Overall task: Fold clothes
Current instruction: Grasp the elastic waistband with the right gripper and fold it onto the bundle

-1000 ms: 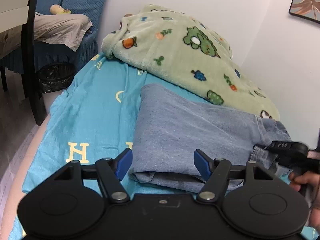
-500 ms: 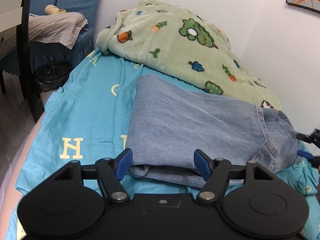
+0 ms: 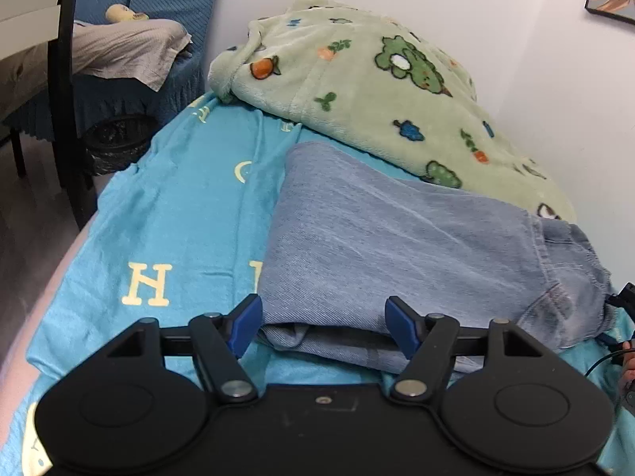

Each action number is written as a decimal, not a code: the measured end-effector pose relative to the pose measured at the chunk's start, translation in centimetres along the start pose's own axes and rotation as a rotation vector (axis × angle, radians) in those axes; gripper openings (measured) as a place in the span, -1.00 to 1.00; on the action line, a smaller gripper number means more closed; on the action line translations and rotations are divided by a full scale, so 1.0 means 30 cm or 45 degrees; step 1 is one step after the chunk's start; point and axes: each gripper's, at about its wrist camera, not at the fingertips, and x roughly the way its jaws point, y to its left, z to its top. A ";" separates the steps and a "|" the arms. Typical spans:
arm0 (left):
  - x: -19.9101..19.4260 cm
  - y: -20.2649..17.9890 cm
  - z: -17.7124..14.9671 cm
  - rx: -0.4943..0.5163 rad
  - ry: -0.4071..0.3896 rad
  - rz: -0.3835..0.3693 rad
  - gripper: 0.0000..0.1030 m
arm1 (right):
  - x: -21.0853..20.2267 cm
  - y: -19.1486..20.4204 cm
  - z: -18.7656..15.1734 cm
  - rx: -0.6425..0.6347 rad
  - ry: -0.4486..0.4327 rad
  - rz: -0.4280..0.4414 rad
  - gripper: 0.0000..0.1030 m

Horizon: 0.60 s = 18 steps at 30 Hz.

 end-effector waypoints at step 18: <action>-0.063 0.016 0.063 0.040 -0.125 0.033 0.27 | -0.248 0.470 -0.104 -0.551 -0.468 0.112 -0.56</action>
